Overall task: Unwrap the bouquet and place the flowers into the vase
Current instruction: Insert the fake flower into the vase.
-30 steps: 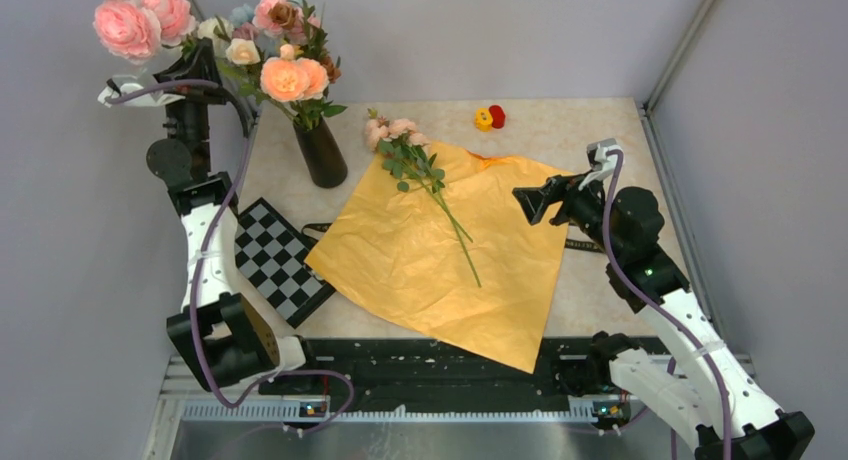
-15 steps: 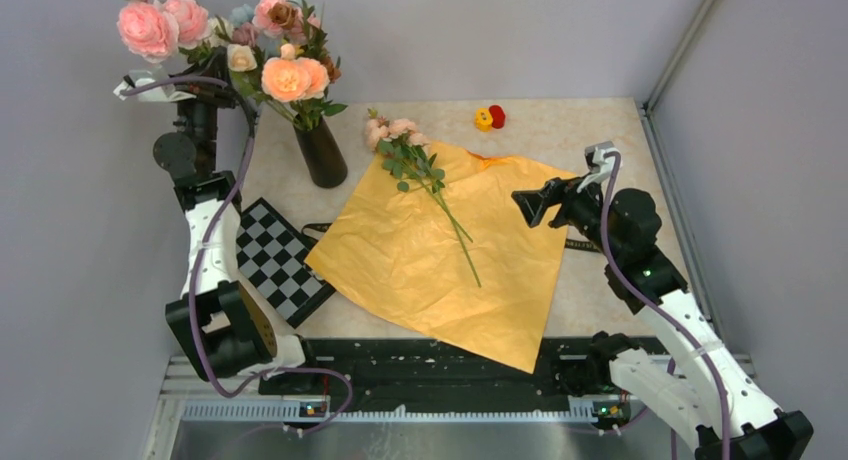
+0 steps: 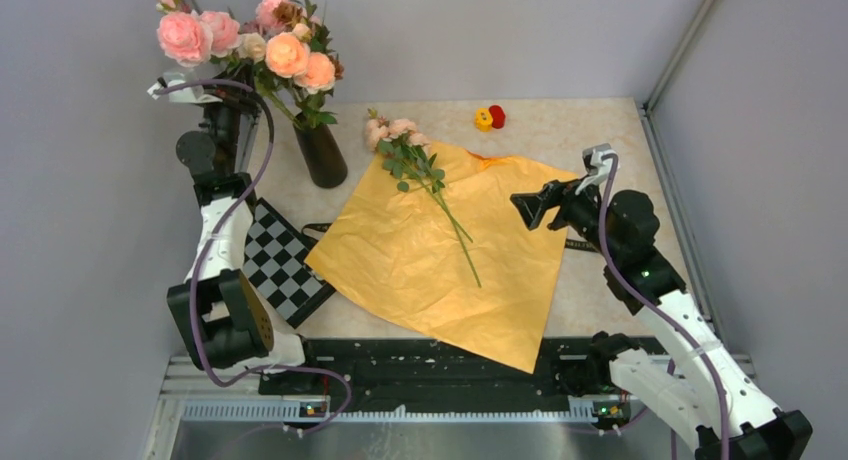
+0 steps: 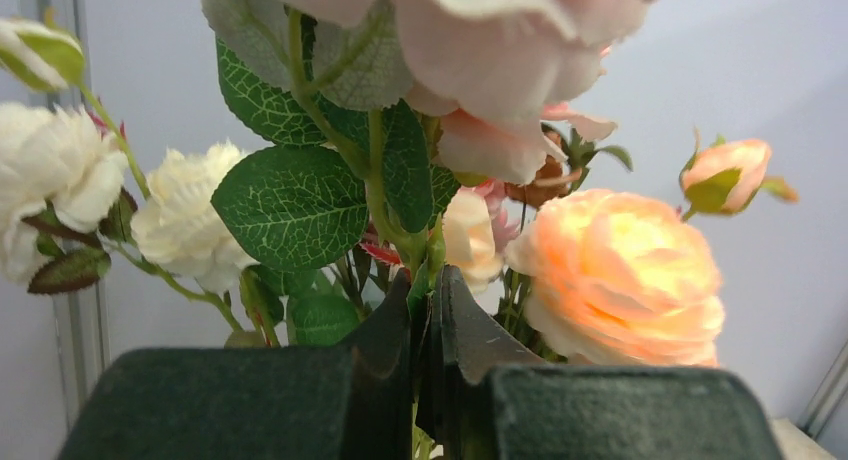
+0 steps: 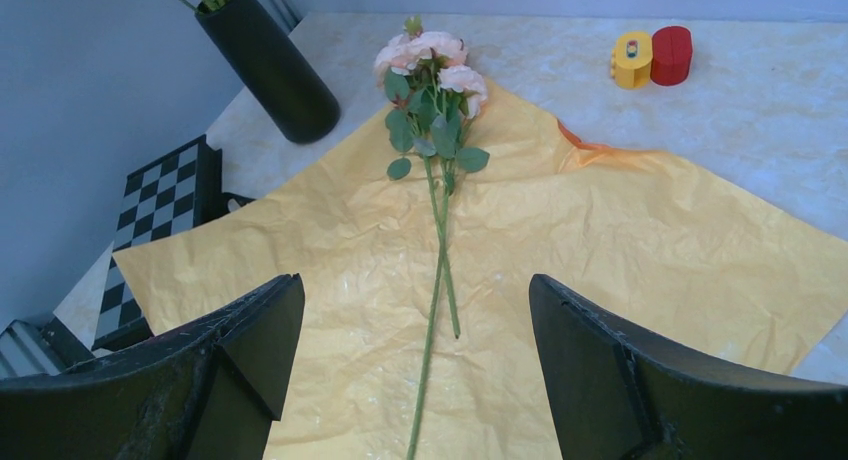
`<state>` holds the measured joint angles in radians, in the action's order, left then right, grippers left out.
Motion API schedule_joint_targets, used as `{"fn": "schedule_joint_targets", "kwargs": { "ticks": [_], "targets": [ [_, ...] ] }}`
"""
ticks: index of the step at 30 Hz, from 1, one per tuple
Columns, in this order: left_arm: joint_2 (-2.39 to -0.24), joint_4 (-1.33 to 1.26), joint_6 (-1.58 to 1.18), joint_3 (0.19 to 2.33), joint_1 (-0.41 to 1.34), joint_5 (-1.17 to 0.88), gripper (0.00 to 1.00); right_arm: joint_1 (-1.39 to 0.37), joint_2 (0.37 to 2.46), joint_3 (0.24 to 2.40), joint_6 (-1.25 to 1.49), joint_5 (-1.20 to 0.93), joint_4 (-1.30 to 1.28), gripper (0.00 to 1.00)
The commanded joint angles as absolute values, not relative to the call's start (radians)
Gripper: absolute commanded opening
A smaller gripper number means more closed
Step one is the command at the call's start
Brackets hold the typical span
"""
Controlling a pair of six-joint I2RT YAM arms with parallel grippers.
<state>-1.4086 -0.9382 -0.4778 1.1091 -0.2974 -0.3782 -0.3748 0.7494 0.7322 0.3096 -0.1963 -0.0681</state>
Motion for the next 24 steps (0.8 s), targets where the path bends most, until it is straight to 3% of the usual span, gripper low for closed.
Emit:
{"fn": "schedule_joint_targets", "kwargs": {
  "ticks": [1,24],
  "targets": [
    [-1.431,-0.946,-0.449,1.094,-0.287,-0.387,0.0,-0.362,0.735,0.723,0.311,-0.209,-0.033,0.84],
    [-1.514,-0.916,-0.385,1.055,-0.279,-0.421,0.0,-0.362,0.742,0.706,0.319,-0.216,-0.014,0.84]
  ]
}}
